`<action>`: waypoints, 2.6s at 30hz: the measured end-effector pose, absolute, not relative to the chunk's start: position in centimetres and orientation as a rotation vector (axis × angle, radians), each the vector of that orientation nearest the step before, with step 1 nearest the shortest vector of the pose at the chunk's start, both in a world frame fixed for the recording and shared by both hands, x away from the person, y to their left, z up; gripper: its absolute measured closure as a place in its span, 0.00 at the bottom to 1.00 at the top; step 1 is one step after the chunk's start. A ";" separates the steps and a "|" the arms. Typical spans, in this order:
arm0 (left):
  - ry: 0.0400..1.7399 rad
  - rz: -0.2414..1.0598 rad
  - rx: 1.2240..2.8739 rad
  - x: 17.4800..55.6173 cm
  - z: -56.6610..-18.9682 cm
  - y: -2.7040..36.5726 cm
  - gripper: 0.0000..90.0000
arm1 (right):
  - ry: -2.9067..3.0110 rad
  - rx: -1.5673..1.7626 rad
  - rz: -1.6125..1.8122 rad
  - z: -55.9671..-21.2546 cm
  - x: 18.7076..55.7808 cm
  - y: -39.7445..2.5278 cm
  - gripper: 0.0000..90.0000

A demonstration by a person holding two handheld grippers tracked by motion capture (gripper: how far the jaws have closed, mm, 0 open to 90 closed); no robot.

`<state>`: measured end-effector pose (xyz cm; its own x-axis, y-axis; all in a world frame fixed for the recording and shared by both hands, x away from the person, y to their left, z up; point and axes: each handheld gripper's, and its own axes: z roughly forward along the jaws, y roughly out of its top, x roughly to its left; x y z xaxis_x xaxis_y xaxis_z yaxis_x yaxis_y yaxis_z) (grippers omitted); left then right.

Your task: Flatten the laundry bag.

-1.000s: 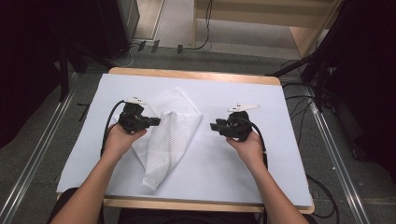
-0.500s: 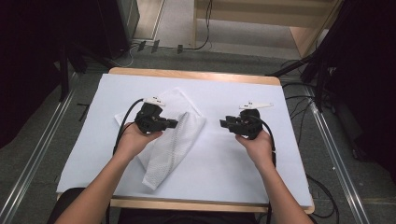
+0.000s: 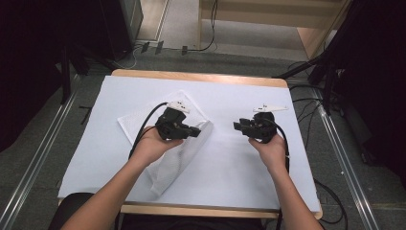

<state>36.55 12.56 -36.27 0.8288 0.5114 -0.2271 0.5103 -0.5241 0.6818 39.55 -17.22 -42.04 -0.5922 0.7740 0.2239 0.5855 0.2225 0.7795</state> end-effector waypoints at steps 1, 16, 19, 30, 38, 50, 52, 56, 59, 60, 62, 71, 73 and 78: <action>0.742 -0.024 2.214 36.5 -36.2 12.2 1.00 | 2.284 1.297 1.301 -42.1 39.6 -17.3 0.71; 0.625 -0.132 2.263 35.4 -36.8 6.9 0.95 | 2.269 1.311 1.317 -42.2 39.8 -17.7 0.72; 0.629 -0.133 2.258 35.6 -36.9 7.0 0.90 | 2.270 1.311 1.318 -42.2 39.8 -17.7 0.72; 0.718 -0.083 2.223 36.7 -37.0 10.6 0.84 | 2.289 1.309 1.306 -42.4 39.8 -17.4 0.71; 0.822 -0.023 2.195 37.2 -37.9 14.4 0.80 | 2.325 1.293 1.278 -42.8 40.0 -16.6 0.71; 0.989 0.075 2.156 37.5 -38.7 20.3 0.69 | 2.380 1.265 1.252 -43.4 40.6 -15.1 0.71; 1.001 0.083 2.148 37.4 -38.7 20.7 0.67 | 2.392 1.251 1.246 -43.5 40.7 -14.9 0.71; 1.067 0.122 2.122 37.1 -38.8 23.0 0.63 | 2.402 1.240 1.243 -43.7 40.9 -14.5 0.71; 1.107 0.136 2.112 36.9 -39.2 24.2 0.61 | 2.413 1.239 1.240 -43.9 41.1 -14.1 0.70; 1.107 0.136 2.112 36.9 -39.2 24.2 0.60 | 2.421 1.242 1.235 -43.9 41.3 -14.0 0.70; 1.143 0.152 2.087 36.7 -39.4 25.4 0.58 | 2.421 1.230 1.242 -43.9 41.5 -13.6 0.70; 1.252 0.190 2.037 35.5 -40.4 28.6 0.54 | 2.473 1.187 1.215 -44.7 42.6 -11.3 0.70; 1.267 0.199 2.034 35.4 -40.6 28.8 0.54 | 2.488 1.188 1.197 -44.9 43.0 -10.9 0.69; 1.325 0.220 2.016 35.1 -41.8 30.3 0.54 | 2.496 1.189 1.170 -45.7 43.9 -10.0 0.69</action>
